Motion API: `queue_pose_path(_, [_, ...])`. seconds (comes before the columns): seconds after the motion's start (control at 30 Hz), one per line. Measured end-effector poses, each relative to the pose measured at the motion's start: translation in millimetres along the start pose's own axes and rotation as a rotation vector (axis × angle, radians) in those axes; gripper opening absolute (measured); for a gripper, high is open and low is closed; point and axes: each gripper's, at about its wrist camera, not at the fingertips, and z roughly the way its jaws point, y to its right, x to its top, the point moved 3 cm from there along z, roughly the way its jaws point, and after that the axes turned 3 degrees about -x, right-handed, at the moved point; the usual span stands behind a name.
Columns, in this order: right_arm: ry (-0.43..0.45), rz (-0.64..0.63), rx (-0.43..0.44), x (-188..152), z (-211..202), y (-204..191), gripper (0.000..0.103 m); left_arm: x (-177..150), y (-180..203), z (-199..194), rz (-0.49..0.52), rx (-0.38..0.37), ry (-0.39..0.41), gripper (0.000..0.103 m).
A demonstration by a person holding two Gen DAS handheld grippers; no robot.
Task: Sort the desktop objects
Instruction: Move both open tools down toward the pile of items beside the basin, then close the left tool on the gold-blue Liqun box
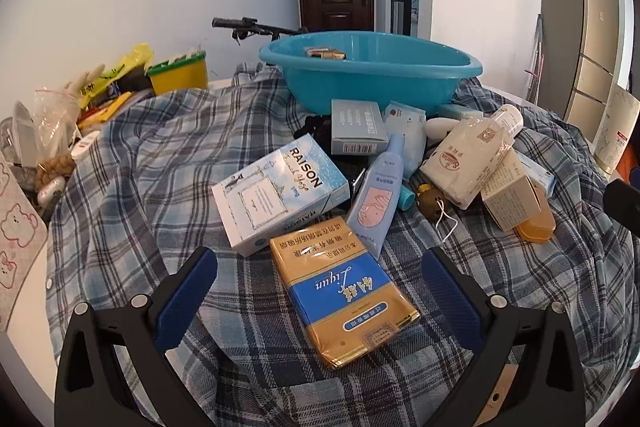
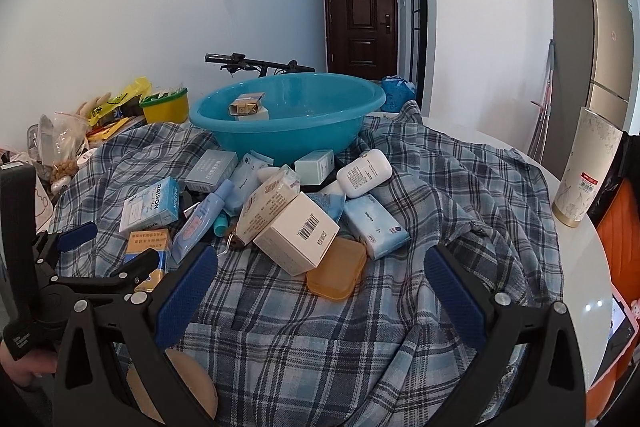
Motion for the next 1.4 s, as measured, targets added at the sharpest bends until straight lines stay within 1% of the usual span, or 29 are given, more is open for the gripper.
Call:
queue_pose_path(0.07, [-0.008, -0.004, -0.01, -1.3, 3.4, -0.9, 0.103, -1.7, -2.3, 8.6, -0.02, -0.033, -0.035, 0.103])
queue_pose_path(0.13, [-0.021, -0.008, -0.009, -3.2, 7.1, -1.6, 0.103, -4.9, -3.7, 17.9, -0.037, -0.039, -0.073, 0.103])
queue_pose_path(0.2, [-0.032, -0.017, -0.005, -5.3, 9.8, -3.7, 0.103, -7.8, -5.9, 26.3, -0.058, -0.061, -0.112, 0.103])
queue_pose_path(0.3, [-0.04, -0.029, -0.005, -7.4, 11.9, -7.2, 0.103, -9.8, -11.5, 31.7, -0.101, -0.107, -0.133, 0.101])
queue_pose_path(0.37, [-0.04, -0.033, -0.004, -7.5, 11.6, -8.5, 0.103, -11.1, -13.3, 33.5, -0.112, -0.118, -0.139, 0.094])
queue_pose_path(0.43, [-0.039, -0.033, -0.004, -7.5, 10.8, -9.1, 0.103, -11.7, -13.1, 33.9, -0.11, -0.115, -0.143, 0.083])
queue_pose_path(0.5, [-0.037, -0.034, -0.004, -7.5, 10.2, -8.7, 0.103, -11.1, -11.3, 31.2, -0.102, -0.139, -0.13, 0.07])
queue_pose_path(0.57, [-0.04, -0.034, -0.007, -7.7, 10.8, -8.8, 0.103, -10.4, -10.8, 28.1, -0.094, -0.135, -0.113, 0.067])
queue_pose_path(0.63, [-0.045, -0.035, -0.006, -8.1, 11.4, -8.4, 0.103, -8.9, -8.2, 22.3, -0.069, -0.12, -0.09, 0.062])
queue_pose_path(0.73, [-0.046, -0.036, -0.006, -8.3, 11.8, -9.1, 0.103, -7.1, -2.3, 14.2, -0.037, -0.119, -0.068, 0.061])
queue_pose_path(0.87, [-0.047, -0.038, -0.005, -8.8, 11.9, -9.8, 0.103, -4.7, 5.6, 2.7, -0.012, -0.143, -0.039, 0.059])
queue_pose_path(0.9, [-0.048, -0.038, -0.005, -8.8, 12.0, -9.8, 0.103, -3.9, 6.9, 0.5, -0.009, -0.15, -0.033, 0.051])
queue_pose_path(0.93, [-0.048, -0.038, -0.005, -8.7, 12.0, -9.8, 0.103, -3.4, 8.1, -1.5, -0.009, -0.16, -0.03, 0.038])
queue_pose_path(1.0, [-0.048, -0.037, -0.004, -8.9, 11.8, -9.9, 0.103, -3.1, 8.7, -4.2, -0.013, -0.176, -0.029, 0.038])
queue_pose_path(1.17, [-0.049, -0.035, -0.002, -8.9, 12.1, -10.1, 0.103, -3.7, 11.1, -5.1, -0.001, -0.164, -0.032, 0.038])
queue_pose_path(1.2, [-0.049, -0.035, -0.002, -8.9, 12.1, -10.1, 0.103, -4.3, 12.5, -4.3, 0.008, -0.158, -0.034, 0.04])
queue_pose_path(1.27, [-0.05, -0.033, -0.002, -8.9, 12.3, -9.8, 0.103, -5.1, 14.7, -1.8, 0.028, -0.148, -0.032, 0.061])
queue_pose_path(1.3, [-0.052, -0.032, -0.001, -9.0, 12.6, -9.3, 0.103, -5.5, 17.1, -1.0, 0.042, -0.148, -0.03, 0.08])
queue_pose_path(1.33, [-0.052, -0.031, -0.002, -9.2, 12.7, -9.2, 0.103, -5.9, 19.0, -1.3, 0.057, -0.154, -0.02, 0.086])
queue_pose_path(1.4, [-0.053, -0.03, -0.001, -9.5, 13.1, -8.3, 0.103, -6.2, 23.8, -0.5, 0.086, -0.174, -0.018, 0.086])
